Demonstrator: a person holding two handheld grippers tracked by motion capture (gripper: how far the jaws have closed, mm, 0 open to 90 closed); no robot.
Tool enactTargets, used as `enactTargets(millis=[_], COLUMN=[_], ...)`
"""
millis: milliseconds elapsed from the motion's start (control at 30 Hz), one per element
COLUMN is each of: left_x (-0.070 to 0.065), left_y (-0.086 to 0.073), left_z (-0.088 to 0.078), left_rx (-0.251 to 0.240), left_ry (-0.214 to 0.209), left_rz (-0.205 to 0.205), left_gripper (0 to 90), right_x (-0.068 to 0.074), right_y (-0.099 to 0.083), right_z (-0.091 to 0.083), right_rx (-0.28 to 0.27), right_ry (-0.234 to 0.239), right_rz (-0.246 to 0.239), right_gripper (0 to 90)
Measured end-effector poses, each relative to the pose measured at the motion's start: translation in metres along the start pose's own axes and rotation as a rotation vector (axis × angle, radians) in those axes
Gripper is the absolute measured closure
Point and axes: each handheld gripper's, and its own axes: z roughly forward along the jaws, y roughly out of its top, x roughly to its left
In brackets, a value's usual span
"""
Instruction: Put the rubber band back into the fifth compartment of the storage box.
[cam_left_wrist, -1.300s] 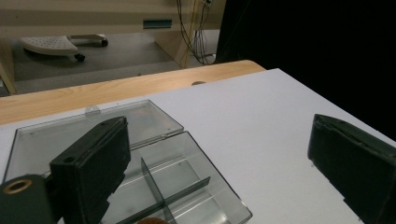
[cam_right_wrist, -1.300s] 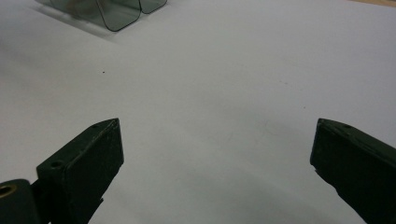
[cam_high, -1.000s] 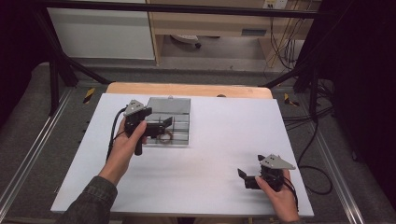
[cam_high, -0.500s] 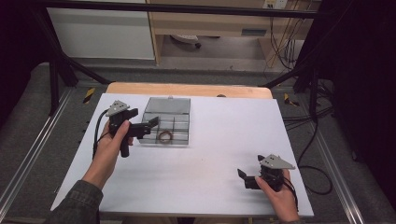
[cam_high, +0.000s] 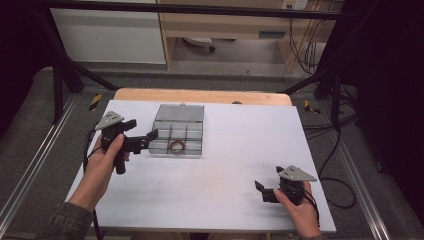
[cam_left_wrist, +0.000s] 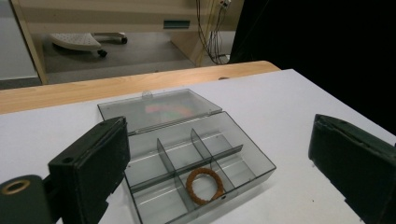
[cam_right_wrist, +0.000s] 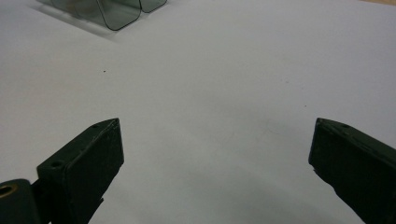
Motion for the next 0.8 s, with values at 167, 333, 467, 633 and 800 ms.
enactTargets(millis=[167, 333, 467, 633, 800], left_x=[0.002, 0.001, 0.0, 0.001, 0.001], left_y=[-0.004, -0.013, -0.019, -0.022, -0.024], left_z=[-0.01, -0.019, -0.029, -0.044, -0.058], left_rx=[0.008, 0.009, 0.006, -0.006, -0.011], left_ry=[0.016, 0.015, 0.011, 0.013, 0.021], left_rz=[0.009, 0.021, 0.022, 0.026, 0.04], left_gripper=[5.1, 5.1, 5.1, 5.1, 5.1], right_x=[0.0, 0.0, 0.0, 0.0, 0.0], right_y=[0.0, 0.0, 0.0, -0.001, 0.0], right_z=[0.0, 0.0, 0.0, 0.0, -0.001], right_rx=[0.001, 0.0, 0.001, 0.001, -0.001], right_ry=[-0.001, -0.001, -0.001, -0.002, 0.001], right_rz=[0.001, 0.004, 0.006, 0.009, 0.011], right_gripper=[3.5, 3.4, 3.4, 3.3, 3.3])
